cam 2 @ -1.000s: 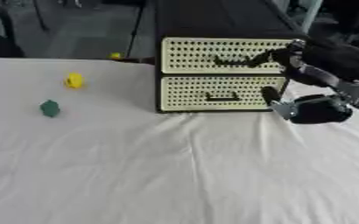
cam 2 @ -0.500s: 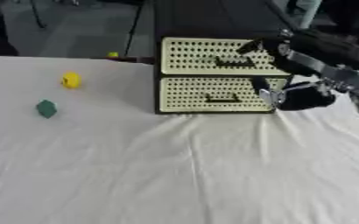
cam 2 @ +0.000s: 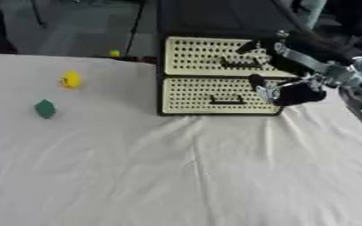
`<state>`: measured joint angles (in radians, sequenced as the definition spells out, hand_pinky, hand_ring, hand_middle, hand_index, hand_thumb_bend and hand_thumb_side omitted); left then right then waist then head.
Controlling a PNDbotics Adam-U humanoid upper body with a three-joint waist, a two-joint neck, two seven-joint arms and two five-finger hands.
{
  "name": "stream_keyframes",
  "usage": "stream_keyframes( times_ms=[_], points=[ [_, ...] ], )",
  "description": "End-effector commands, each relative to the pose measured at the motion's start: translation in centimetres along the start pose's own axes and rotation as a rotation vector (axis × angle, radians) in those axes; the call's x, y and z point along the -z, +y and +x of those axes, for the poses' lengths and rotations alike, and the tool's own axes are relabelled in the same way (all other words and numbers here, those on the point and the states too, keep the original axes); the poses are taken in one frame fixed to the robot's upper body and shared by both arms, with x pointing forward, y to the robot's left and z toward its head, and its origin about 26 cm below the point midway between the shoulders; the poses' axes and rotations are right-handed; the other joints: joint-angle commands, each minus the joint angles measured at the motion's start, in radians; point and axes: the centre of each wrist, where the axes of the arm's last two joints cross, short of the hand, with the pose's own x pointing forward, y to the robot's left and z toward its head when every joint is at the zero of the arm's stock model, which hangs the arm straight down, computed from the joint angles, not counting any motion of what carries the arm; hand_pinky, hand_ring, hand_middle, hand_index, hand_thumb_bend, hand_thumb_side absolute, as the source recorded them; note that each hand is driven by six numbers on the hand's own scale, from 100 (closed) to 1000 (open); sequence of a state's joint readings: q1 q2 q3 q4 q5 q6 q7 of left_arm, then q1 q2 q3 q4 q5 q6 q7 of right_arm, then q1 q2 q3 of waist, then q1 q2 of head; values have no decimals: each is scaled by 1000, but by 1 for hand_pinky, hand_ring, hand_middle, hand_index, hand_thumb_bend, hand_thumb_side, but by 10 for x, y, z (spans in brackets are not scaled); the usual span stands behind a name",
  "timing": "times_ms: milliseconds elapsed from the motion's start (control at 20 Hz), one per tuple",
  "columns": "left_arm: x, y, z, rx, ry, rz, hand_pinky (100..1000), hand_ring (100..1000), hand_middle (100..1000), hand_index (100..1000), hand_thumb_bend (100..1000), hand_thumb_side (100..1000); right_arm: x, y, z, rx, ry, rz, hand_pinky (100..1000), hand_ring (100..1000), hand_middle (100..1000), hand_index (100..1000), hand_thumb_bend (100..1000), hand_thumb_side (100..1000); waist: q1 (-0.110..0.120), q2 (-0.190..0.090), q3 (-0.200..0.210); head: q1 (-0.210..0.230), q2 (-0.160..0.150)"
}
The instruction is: Pick up objects from table and place into drawer.
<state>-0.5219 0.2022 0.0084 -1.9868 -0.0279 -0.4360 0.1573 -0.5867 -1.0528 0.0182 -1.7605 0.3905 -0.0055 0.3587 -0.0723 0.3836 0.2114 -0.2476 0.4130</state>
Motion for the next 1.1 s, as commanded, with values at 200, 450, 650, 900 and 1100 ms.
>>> stream_keyframes(
  times_ms=[200, 450, 650, 900, 1100],
  points=[
    [9, -3, 4, -12, -39, -20, 512, 706, 843, 904, 207, 939, -1, -12, -13, -30, 50, -24, 100, 100, 100, 889, 100, 152, -5, -3, 13, -14, -31],
    [10, -3, 4, -14, -40, -21, 511, 707, 843, 904, 204, 942, -2, -10, -19, -53, 85, -19, 100, 100, 100, 883, 100, 146, -6, 9, 15, -13, -35],
    [10, -4, 4, -15, -43, -22, 510, 707, 843, 904, 203, 943, -3, -8, -25, -62, 117, -13, 100, 100, 100, 884, 100, 143, -5, 18, 16, -15, -40],
    [11, -5, 5, -18, -50, -24, 509, 707, 844, 904, 201, 944, -5, -6, -32, -50, 139, -20, 100, 100, 100, 889, 100, 141, -3, 30, 23, -27, -56],
    [11, -5, 5, -19, -52, -23, 509, 707, 844, 905, 200, 945, -5, -3, -35, -42, 146, -11, 100, 100, 100, 876, 100, 138, -3, 36, 27, -36, -65]
  ],
)
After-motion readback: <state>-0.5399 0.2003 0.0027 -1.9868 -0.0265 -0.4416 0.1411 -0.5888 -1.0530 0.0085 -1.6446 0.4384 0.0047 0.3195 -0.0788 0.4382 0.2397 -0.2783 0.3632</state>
